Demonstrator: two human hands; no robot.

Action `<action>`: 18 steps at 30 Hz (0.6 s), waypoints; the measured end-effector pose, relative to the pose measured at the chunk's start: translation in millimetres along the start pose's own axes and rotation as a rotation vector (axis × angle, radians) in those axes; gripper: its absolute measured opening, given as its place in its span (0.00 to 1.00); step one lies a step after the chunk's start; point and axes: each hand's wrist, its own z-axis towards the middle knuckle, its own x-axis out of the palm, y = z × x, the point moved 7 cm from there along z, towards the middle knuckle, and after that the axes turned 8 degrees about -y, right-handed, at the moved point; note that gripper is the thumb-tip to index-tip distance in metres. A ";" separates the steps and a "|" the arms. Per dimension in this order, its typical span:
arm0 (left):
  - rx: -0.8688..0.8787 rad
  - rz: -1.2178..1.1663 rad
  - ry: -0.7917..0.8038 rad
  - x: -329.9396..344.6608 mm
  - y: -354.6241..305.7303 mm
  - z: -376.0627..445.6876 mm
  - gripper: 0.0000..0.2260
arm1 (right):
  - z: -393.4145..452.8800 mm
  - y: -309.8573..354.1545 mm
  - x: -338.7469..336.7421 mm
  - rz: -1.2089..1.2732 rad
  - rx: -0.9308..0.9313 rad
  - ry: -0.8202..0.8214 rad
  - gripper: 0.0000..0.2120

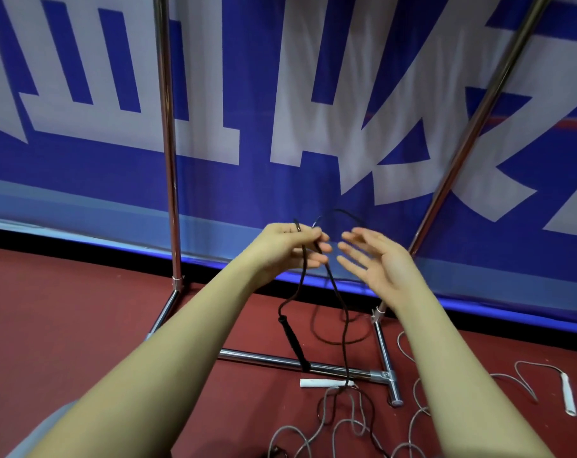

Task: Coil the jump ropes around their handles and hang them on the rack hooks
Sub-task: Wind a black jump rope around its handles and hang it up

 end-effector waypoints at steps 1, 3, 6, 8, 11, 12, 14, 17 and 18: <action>0.012 -0.051 -0.035 -3.7 -4.5 0.3 0.07 | -0.4 -6.8 1.8 -0.107 0.040 0.037 0.09; 0.029 -0.147 -0.097 -10.8 -11.1 2.2 0.07 | -3.9 -21.0 7.8 -0.307 0.112 0.138 0.11; 0.044 -0.247 -0.153 -19.4 -17.4 5.0 0.08 | -14.3 -37.4 16.6 -0.649 0.145 0.289 0.11; 0.055 -0.252 -0.172 -25.9 -19.9 6.0 0.09 | -17.9 -39.8 19.2 -0.748 0.125 0.308 0.10; 0.023 -0.229 -0.174 -34.0 -18.2 7.8 0.11 | -14.2 -31.0 22.1 -0.487 0.106 0.217 0.09; -0.008 -0.206 -0.172 -35.1 -14.8 8.4 0.12 | -12.0 -25.1 23.7 -0.353 0.092 0.191 0.10; -0.096 -0.109 -0.132 -31.5 -3.1 7.4 0.12 | -10.4 -12.9 29.1 -0.091 0.076 0.183 0.09; -0.227 0.090 0.026 -13.7 18.1 -1.7 0.13 | -10.8 0.8 36.7 0.224 0.077 0.197 0.09; -0.247 0.138 0.081 -7.6 22.6 -5.1 0.13 | -10.6 3.5 37.8 0.299 0.069 0.191 0.10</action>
